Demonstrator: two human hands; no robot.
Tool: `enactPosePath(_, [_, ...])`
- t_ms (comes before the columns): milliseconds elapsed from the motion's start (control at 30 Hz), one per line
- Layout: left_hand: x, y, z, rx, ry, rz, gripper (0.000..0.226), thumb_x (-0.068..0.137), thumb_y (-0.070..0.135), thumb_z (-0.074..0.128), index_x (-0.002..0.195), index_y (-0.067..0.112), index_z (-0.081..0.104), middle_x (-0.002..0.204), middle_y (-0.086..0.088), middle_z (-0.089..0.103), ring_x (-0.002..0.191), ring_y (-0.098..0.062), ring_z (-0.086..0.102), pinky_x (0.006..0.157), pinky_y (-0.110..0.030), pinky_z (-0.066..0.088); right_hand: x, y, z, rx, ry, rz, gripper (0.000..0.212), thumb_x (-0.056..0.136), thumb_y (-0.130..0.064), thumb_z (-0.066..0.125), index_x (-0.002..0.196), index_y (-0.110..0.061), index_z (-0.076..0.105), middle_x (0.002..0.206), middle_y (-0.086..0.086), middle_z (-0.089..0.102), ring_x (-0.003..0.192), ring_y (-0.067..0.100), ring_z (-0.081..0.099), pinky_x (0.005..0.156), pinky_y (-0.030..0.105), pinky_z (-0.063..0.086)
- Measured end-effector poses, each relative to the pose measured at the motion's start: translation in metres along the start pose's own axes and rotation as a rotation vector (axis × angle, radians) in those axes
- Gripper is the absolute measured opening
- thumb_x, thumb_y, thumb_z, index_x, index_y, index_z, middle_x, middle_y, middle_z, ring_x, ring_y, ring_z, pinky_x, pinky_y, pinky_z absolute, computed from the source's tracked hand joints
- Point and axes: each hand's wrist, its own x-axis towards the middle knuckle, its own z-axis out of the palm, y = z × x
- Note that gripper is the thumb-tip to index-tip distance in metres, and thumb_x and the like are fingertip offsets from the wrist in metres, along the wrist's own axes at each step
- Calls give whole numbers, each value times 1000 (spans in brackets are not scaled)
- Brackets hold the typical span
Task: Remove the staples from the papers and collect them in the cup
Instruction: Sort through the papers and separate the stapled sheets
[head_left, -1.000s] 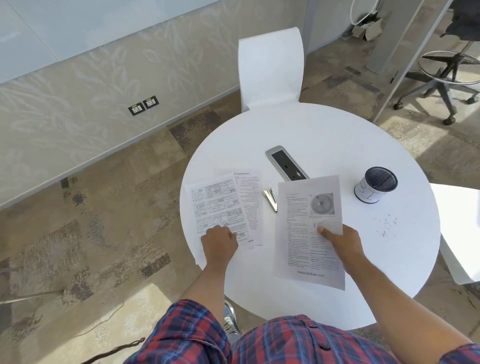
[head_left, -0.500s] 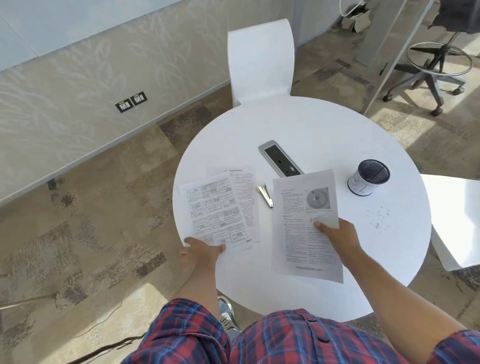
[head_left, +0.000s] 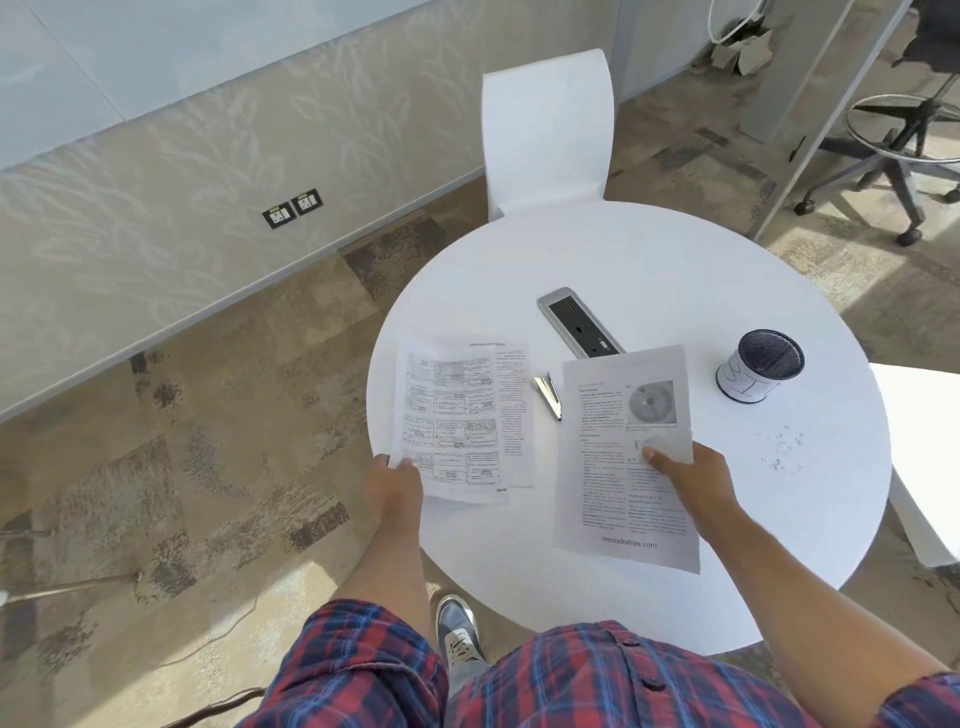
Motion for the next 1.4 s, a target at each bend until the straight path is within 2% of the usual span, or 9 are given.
enactPosePath(133, [12, 5, -8, -199, -1, -10, 25, 101, 19, 61, 110, -3, 70, 107, -20, 74, 86, -34, 66, 82, -49, 57, -2, -2, -1, 10, 23, -16, 10, 89, -21, 82, 91, -22, 72, 94, 7, 79, 87, 34, 76, 85, 49, 62])
enactPosePath(267, [7, 14, -14, -531, -143, -86, 20, 101, 14, 66, 85, 27, 63, 85, 6, 68, 79, -14, 64, 80, -35, 53, -5, -6, -3, 59, 27, -17, 13, 91, -16, 80, 102, -11, 74, 93, 7, 78, 80, 28, 74, 74, 37, 58])
enactPosePath(333, [3, 17, -14, -599, -322, -45, 13, 100, 12, 67, 90, 21, 69, 92, 4, 76, 90, -17, 69, 89, -39, 53, -7, -11, -3, 94, 16, -17, 18, 90, -15, 81, 106, -8, 75, 93, 7, 79, 80, 28, 74, 73, 36, 57])
enactPosePath(567, [-29, 48, 22, -444, -746, 1, 34, 80, 14, 82, 110, 1, 73, 115, -21, 73, 100, -32, 69, 93, -46, 54, -21, -42, 5, 272, -192, -81, 27, 78, -13, 88, 103, -13, 77, 96, 6, 82, 85, 26, 79, 70, 36, 63])
enactPosePath(800, [-51, 64, 44, -122, -1012, 172, 58, 71, 35, 90, 121, 10, 74, 121, -8, 77, 115, -27, 72, 106, -49, 54, -23, -52, 10, 373, -273, -105, 34, 78, -11, 76, 110, 0, 73, 100, 15, 79, 82, 26, 79, 61, 33, 62])
enactPosePath(1033, [-56, 71, 51, -246, -872, 242, 56, 75, 30, 91, 121, 12, 66, 120, -6, 76, 112, -25, 73, 91, -33, 60, -18, -43, 9, 436, -345, -74, 43, 89, 15, 64, 87, -22, 85, 109, 23, 78, 93, 40, 76, 80, 51, 63])
enactPosePath(1167, [-60, 73, 54, -407, -782, 193, 25, 90, 19, 80, 113, 13, 72, 113, -2, 79, 105, -15, 73, 84, -24, 56, -18, -37, 8, 467, -371, -81, 31, 80, 5, 75, 97, -19, 85, 113, 24, 77, 103, 45, 74, 87, 54, 61])
enactPosePath(1333, [-64, 78, 53, -427, -728, 192, 28, 90, 19, 80, 115, 17, 68, 115, 1, 78, 111, -16, 71, 89, -26, 53, -23, -41, 10, 459, -370, -62, 23, 85, -1, 72, 103, -12, 82, 107, 18, 80, 111, 51, 69, 80, 47, 63])
enactPosePath(1400, [-66, 80, 53, -410, -669, 218, 35, 89, 18, 81, 118, 16, 62, 116, -3, 75, 110, -21, 71, 87, -27, 56, -27, -47, 11, 504, -393, -36, 20, 96, -26, 68, 111, -20, 80, 116, 17, 78, 114, 47, 70, 87, 50, 60])
